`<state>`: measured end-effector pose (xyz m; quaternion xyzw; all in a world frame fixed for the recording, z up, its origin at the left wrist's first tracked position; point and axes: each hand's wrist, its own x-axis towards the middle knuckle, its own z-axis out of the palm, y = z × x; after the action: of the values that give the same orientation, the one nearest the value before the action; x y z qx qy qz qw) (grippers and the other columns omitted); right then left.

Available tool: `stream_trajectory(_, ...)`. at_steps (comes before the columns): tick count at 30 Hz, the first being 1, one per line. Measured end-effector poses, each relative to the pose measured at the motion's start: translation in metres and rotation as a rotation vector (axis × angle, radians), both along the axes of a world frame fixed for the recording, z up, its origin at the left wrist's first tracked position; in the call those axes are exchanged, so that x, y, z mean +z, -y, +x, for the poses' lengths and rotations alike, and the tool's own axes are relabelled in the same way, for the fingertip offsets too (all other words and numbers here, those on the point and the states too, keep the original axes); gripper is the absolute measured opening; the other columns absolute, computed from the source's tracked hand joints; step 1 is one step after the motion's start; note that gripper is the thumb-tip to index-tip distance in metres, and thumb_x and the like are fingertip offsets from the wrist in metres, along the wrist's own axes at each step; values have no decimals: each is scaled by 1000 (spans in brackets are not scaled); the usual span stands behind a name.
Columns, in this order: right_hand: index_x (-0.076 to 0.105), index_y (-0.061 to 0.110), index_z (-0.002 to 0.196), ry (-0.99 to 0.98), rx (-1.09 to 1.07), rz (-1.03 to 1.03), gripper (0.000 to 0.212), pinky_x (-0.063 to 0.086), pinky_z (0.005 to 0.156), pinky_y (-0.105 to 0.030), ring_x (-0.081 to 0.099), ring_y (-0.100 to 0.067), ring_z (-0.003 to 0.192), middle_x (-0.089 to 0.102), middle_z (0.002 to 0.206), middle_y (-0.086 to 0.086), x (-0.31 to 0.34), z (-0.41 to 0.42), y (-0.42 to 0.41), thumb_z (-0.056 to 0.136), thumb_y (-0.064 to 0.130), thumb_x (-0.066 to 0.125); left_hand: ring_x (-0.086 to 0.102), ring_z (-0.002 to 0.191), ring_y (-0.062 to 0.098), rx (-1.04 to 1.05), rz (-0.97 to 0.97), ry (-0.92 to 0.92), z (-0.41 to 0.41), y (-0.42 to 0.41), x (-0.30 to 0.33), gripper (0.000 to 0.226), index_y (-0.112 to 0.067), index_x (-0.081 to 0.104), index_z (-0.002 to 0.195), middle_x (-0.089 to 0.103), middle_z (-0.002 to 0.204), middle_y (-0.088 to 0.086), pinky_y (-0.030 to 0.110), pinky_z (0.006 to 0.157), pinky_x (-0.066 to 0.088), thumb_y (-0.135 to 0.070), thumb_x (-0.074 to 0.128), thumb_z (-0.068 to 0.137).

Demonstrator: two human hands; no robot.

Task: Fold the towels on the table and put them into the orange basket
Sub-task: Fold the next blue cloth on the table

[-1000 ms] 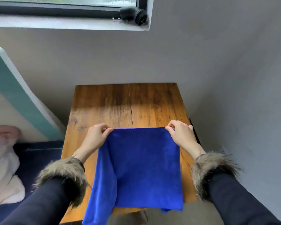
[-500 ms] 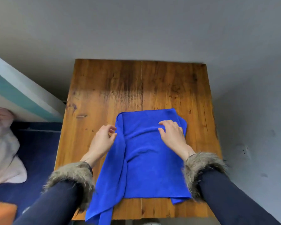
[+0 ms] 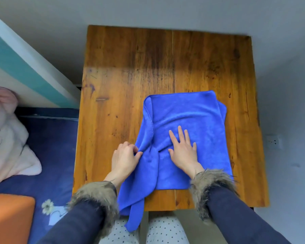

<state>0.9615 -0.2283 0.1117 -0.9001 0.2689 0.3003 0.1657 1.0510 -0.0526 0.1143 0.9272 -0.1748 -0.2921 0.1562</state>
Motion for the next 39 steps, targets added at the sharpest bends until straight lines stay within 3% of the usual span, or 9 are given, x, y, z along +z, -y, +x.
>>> stream_trajectory(6, -5, 34, 148, -42, -24, -46, 74, 22, 108, -59, -16, -22, 144, -22, 155, 4, -1, 1, -5, 95, 36, 47, 61, 99, 31, 152, -40, -33, 68, -45, 8, 17, -17, 73, 91, 70, 100, 11, 35, 79, 46, -28, 61, 87)
stream_trajectory(14, -3, 33, 149, -82, -70, -59, 79, 24, 108, -58, -15, -23, 144, -23, 155, 4, 2, 9, -9, 93, 30, 52, 54, 104, 35, 339, -159, 241, 118, -61, 10, 26, -10, 56, 114, 54, 116, 16, 40, 85, 42, -18, 51, 90)
stream_trajectory(17, 0, 30, 149, -83, -113, -88, 76, 18, 110, -59, -16, -25, 144, -20, 156, 0, 7, 16, -19, 93, 34, 50, 54, 99, 31, 78, -280, 275, 79, -62, 9, 39, -9, 54, 112, 53, 111, 11, 42, 80, 44, -28, 68, 81)
stream_trajectory(20, 0, 30, 149, -7, -71, -78, 77, 13, 110, -60, -18, -26, 143, -21, 156, 0, 11, 31, -36, 92, 43, 50, 54, 106, 31, -290, -94, 220, 46, -77, -7, 63, -13, 55, 110, 54, 120, 11, 41, 79, 47, -36, 84, 58)
stream_trajectory(24, -1, 33, 149, 12, -2, 8, 83, 14, 110, -61, -19, -26, 143, -23, 155, 2, 12, 52, -54, 89, 46, 55, 61, 93, 34, -342, -128, 313, 57, -94, -13, 30, -10, 58, 91, 60, 108, 12, 35, 65, 48, -9, 71, 63)
stream_trajectory(26, -1, 34, 149, -33, -16, 48, 84, 18, 109, -60, -18, -26, 143, -24, 155, 3, 10, 54, -58, 88, 45, 56, 61, 83, 30, -250, -176, 321, 72, -99, -5, 10, -12, 59, 88, 61, 96, 6, 34, 58, 46, -12, 57, 78)
stream_trajectory(33, 2, 36, 148, -74, -45, 120, 77, 21, 109, -60, -17, -23, 144, -23, 155, 7, 10, 58, -51, 91, 40, 54, 58, 87, 30, 493, -303, 215, 174, -120, 34, 17, -8, 64, 98, 63, 85, 9, 27, 72, 34, -18, 56, 89)
stream_trajectory(36, 2, 35, 149, -80, -47, 118, 76, 22, 109, -61, -17, -23, 144, -23, 155, 7, 10, 61, -51, 92, 38, 53, 57, 95, 30, 563, -294, 246, 193, -126, 36, 35, -6, 52, 120, 61, 109, 14, 30, 85, 38, -16, 58, 87)
stream_trajectory(39, 0, 35, 149, -77, -28, 82, 77, 22, 109, -61, -18, -24, 144, -24, 154, 5, 8, 59, -55, 92, 40, 52, 47, 110, 38, 417, -218, 429, 174, -124, 28, 44, -2, 44, 126, 48, 123, 21, 43, 94, 36, -11, 58, 85)
